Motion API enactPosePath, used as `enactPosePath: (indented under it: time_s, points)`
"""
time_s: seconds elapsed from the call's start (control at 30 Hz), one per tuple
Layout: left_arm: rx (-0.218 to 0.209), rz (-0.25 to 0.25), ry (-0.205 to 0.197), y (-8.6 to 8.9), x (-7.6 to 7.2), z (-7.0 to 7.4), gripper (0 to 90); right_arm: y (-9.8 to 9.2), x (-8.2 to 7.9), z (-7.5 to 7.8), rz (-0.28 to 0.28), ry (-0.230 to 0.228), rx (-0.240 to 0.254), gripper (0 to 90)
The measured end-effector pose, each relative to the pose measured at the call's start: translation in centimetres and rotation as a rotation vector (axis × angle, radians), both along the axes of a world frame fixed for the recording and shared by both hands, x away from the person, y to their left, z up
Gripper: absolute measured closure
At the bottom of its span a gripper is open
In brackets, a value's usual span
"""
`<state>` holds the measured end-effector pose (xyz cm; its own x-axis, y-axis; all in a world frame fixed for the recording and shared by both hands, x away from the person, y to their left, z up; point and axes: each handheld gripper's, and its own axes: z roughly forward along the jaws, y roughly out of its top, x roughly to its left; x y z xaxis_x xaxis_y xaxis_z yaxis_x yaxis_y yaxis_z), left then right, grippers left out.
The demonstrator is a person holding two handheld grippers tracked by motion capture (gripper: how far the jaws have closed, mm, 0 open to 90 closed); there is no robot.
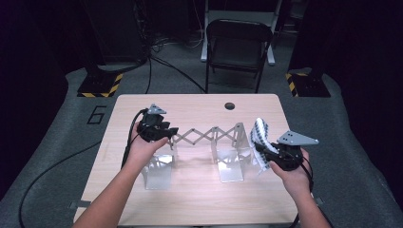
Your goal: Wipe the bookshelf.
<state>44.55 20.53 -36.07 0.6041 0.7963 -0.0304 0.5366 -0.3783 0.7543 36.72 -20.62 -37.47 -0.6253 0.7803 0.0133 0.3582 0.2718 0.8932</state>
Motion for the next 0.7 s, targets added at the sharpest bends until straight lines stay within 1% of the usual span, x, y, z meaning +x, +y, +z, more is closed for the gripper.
enactPosePath:
  time_s: [0.03,0.07,0.1,0.13,0.17,0.2,0.23,0.27,0.3,0.33,0.37,0.43,0.47,0.5,0.53,0.57,0.63,0.7]
  points:
    - [0.007,-0.006,0.004,0.1,0.1,0.0,54.8,0.2,-0.3,0.8,0.003,-0.016,0.005,76.2]
    - [0.01,-0.001,0.008,0.2,0.0,0.0,54.8,0.2,-0.3,0.8,0.003,-0.016,0.005,76.2]
    - [-0.009,0.011,0.005,0.2,0.0,-0.2,54.5,0.3,-0.4,1.0,0.005,-0.022,0.004,76.2]
    - [-0.003,0.004,0.006,0.3,0.0,-0.3,54.5,0.5,-0.6,1.4,0.012,-0.027,0.008,76.2]
    - [0.003,0.008,0.005,0.2,-0.1,-0.4,54.4,0.6,-0.7,1.7,0.015,-0.03,0.011,76.2]
    - [0.004,0.002,0.012,0.2,-0.1,-0.5,54.2,0.9,-0.8,1.9,0.016,-0.036,0.018,76.2]
    - [0.008,0.001,0.015,0.2,-0.2,-0.6,53.9,1.1,-1.0,2.1,0.021,-0.039,0.012,76.2]
    - [0.001,0.009,0.014,0.1,-0.2,-0.7,53.9,1.3,-1.0,2.2,0.025,-0.046,0.003,76.0]
    - [0.005,0.01,0.018,0.0,-0.1,-0.8,53.8,1.8,-1.0,1.9,-0.003,-0.054,-0.031,74.9]
    - [0.019,0.003,0.024,0.0,-0.1,-0.8,53.8,2.0,-0.9,1.7,-0.014,-0.048,-0.036,74.1]
    - [0.022,0.001,0.026,0.0,-0.1,-0.8,53.8,2.2,-0.7,1.3,-0.022,-0.037,-0.044,73.2]
    - [0.02,0.001,0.027,-0.1,-0.1,-0.9,53.8,2.4,-0.4,0.5,-0.037,-0.014,-0.045,72.2]
    - [0.022,-0.003,0.027,-0.1,-0.1,-1.0,53.8,2.4,-0.4,0.5,-0.037,-0.014,-0.045,72.2]
    - [0.02,-0.001,0.032,-0.2,-0.1,-1.1,53.8,2.5,-0.3,0.2,-0.038,-0.003,-0.042,71.6]
    - [0.023,-0.002,0.028,-0.2,-0.1,-1.1,53.9,2.6,-0.3,-0.2,-0.035,-0.001,-0.037,71.3]
    - [0.022,-0.002,0.031,-0.1,-0.1,-1.2,54.0,2.7,-0.3,-0.3,-0.044,-0.002,-0.039,70.7]
    - [0.021,-0.002,0.035,-0.1,-0.1,-1.3,54.2,3.0,-0.3,-0.4,-0.057,-0.01,-0.046,69.6]
    - [0.018,-0.001,0.035,-0.2,-0.1,-1.4,54.6,3.2,-0.3,-0.4,-0.06,-0.01,-0.066,69.0]
